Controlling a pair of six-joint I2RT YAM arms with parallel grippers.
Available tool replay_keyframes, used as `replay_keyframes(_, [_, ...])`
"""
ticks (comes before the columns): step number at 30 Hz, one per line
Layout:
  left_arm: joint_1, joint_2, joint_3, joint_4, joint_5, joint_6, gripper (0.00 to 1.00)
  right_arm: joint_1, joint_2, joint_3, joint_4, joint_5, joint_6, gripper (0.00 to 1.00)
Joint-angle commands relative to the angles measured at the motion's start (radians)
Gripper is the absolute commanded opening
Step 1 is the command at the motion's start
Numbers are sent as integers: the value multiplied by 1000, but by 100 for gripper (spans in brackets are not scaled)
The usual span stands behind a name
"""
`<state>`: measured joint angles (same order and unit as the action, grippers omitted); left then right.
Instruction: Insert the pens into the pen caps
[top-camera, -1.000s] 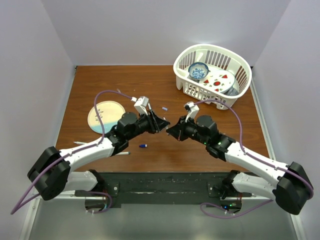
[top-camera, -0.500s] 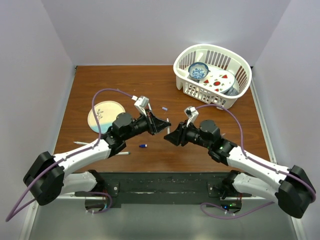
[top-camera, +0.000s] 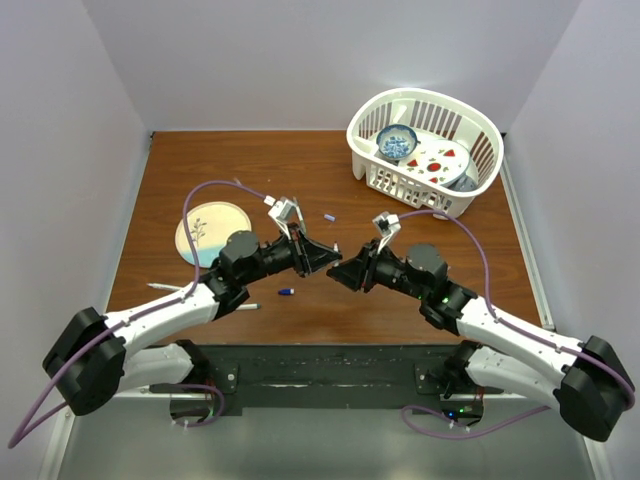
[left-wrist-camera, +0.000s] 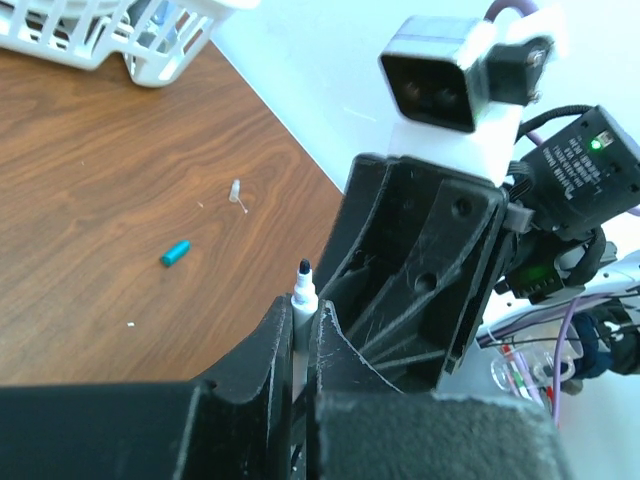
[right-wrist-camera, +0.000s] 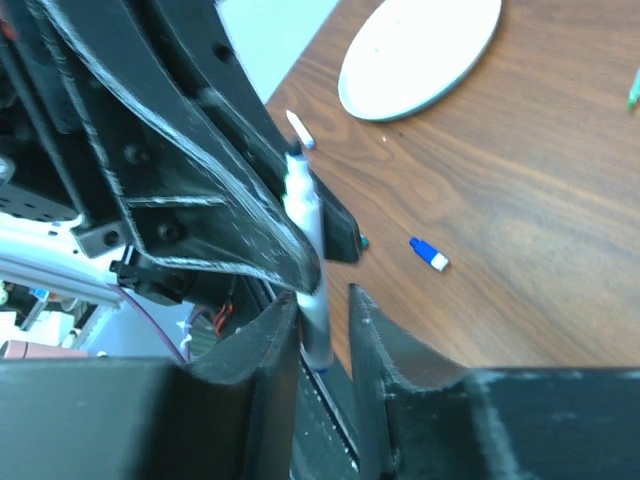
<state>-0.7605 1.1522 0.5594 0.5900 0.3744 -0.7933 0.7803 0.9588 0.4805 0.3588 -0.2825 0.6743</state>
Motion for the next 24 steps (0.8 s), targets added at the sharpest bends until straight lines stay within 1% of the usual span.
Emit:
replay_keyframes(1, [-3,-25,-18,80,46,-24,0,0,-25,-26,111,-10,10,15])
replay_keyframes(2, [-3,-25,-18,82,43,-27,0,0,-28,-26,112,-20,5,3])
replay_keyframes(3, [-3,-26,-16,79,40,-27,7,0,-29,-28,108,-21,4,0])
replay_keyframes(4, [-2,-31,8,36,35,-17,21,0,-34,-29,98,-21,4,0])
replay_keyframes(5, [1,-34,32,-19,-1,23,35,-1,-40,-34,91,-15,5,0])
replay_keyframes(6, [3,-37,62,-161,-31,52,61,0,-63,-37,72,-3,4,0])
replay_keyframes(7, [3,-45,127,-229,-75,86,70,-1,-80,-45,56,6,2,0])
replay_keyframes(8, [3,-48,161,-295,-101,154,78,0,-97,-46,39,17,-5,0])
replay_keyframes(9, [3,-51,196,-425,-127,189,98,-1,-136,-51,-6,44,-10,0])
replay_keyframes(10, [4,-54,271,-490,-184,221,100,0,-156,-54,-29,55,-15,0])
replay_keyframes(11, [4,-52,310,-554,-215,289,100,0,-175,-57,-52,68,-25,0])
replay_keyframes(12, [3,-48,347,-676,-239,330,100,0,-216,-59,-95,86,-28,0])
replay_keyframes(13, [4,-40,408,-718,-285,373,99,0,-236,-63,-113,95,-36,0])
replay_keyframes(14, [4,-37,431,-758,-313,463,99,0,-256,-66,-132,103,-39,0])
replay_keyframes(15, [4,-37,445,-812,-340,503,97,0,-274,-68,-167,109,-41,0])
replay_keyframes(16, [3,-40,453,-826,-373,541,97,-1,-311,-68,-184,121,-44,0])
replay_keyframes(17, [3,-42,445,-835,-371,642,95,0,-327,-68,-201,127,-45,0])
replay_keyframes(18, [3,-45,438,-852,-371,698,92,0,-341,-68,-237,135,-47,0])
replay_keyframes(19, [3,-43,429,-866,-403,753,91,-1,-366,-60,-257,144,-56,0])
replay_keyframes(20, [1,-40,428,-884,-420,863,88,0,-379,-56,-276,149,-64,0])
replay_keyframes(22, [3,-31,416,-929,-491,958,86,-1,-416,-43,-333,157,-79,0])
replay_keyframes(23, [3,-26,409,-938,-508,1047,84,0,-429,-40,-346,166,-85,0])
replay_keyframes(24, [1,-20,402,-973,-515,1089,84,-1,-442,-39,-356,169,-87,0])
